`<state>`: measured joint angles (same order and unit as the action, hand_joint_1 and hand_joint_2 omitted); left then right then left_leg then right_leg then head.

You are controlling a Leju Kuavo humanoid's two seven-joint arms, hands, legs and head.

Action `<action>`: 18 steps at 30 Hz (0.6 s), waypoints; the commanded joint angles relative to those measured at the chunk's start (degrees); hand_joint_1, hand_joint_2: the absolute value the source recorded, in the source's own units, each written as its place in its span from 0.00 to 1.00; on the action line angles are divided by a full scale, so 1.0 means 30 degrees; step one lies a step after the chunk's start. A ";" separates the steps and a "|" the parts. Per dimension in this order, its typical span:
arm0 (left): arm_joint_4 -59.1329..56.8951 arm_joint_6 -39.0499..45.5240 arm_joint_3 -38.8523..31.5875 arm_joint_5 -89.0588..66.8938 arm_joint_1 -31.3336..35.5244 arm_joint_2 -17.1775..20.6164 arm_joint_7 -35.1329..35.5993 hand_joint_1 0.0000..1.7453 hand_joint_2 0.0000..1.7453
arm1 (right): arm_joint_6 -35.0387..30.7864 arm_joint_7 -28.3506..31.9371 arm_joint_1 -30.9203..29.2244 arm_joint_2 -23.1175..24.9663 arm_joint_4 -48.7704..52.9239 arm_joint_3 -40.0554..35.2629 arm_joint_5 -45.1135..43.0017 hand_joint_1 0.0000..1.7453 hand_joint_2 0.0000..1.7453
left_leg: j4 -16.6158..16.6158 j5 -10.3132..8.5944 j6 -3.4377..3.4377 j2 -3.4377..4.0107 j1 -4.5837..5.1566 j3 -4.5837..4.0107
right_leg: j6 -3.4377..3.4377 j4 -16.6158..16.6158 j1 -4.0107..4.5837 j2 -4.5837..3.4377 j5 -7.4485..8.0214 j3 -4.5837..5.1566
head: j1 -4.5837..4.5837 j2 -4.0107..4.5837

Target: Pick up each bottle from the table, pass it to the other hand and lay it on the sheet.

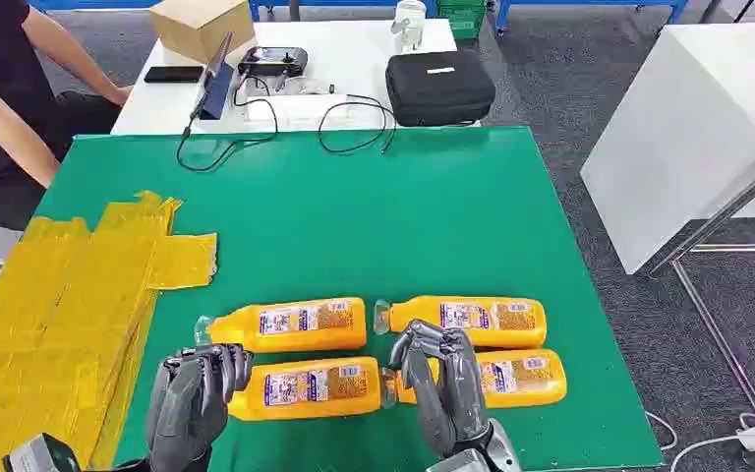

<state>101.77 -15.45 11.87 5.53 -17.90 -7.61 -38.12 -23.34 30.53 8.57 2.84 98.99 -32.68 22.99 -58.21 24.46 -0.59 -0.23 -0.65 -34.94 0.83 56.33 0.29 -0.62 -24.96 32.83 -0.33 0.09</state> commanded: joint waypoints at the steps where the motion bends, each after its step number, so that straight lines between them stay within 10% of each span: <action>1: -0.3901 0.3634 -0.2073 -0.0740 0.3952 -0.0852 -0.0451 1.00 0.00 | 0.2477 -0.0125 -0.0138 -0.0984 -0.1104 0.2492 0.0090 1.00 0.00 | 0.0022 0.0006 0.0001 0.0009 0.0004 0.0041 | 0.0009 -0.0020 -0.0003 0.0005 -0.0005 -0.0038 | 0.0000 0.0000; 3: -0.3901 0.3634 -0.2073 -0.0740 0.3952 -0.0852 -0.0451 1.00 0.00 | 0.2477 -0.0125 -0.0138 -0.0984 -0.1104 0.2492 0.0090 1.00 0.00 | -0.0002 0.0004 0.0003 -0.0024 -0.0003 0.0017 | 0.0010 0.0000 0.0004 0.0042 -0.0012 -0.0027 | 0.0000 0.0000; 4: -0.3901 0.3634 -0.2073 -0.0740 0.3952 -0.0852 -0.0451 0.00 0.00 | 0.2477 -0.0125 -0.0138 -0.0984 -0.1104 0.2492 0.0090 0.00 0.00 | 0.0023 -0.0040 -0.0004 -0.0103 0.0011 0.0010 | 0.0016 -0.0017 -0.0010 0.0119 0.0003 -0.0035 | 0.0000 0.0000; 18: -0.3570 0.3736 -0.1914 -0.1071 0.3701 -0.0839 -0.0532 0.00 0.00 | 0.2409 -0.0223 -0.0273 -0.0799 -0.1260 0.2501 0.0051 0.00 0.00 | 0.0029 -0.0018 -0.0027 -0.0035 0.0010 0.0056 | 0.0017 -0.0030 -0.0010 0.0069 0.0000 -0.0069 | 0.0000 0.0000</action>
<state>95.21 -4.61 8.07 2.78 -8.62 -9.20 -39.76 -16.17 30.16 8.68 1.29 98.44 -26.77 23.26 -58.21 24.40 -0.67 -0.31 -0.64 -34.95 0.85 56.33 0.28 -0.47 -24.94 32.80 -0.33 0.09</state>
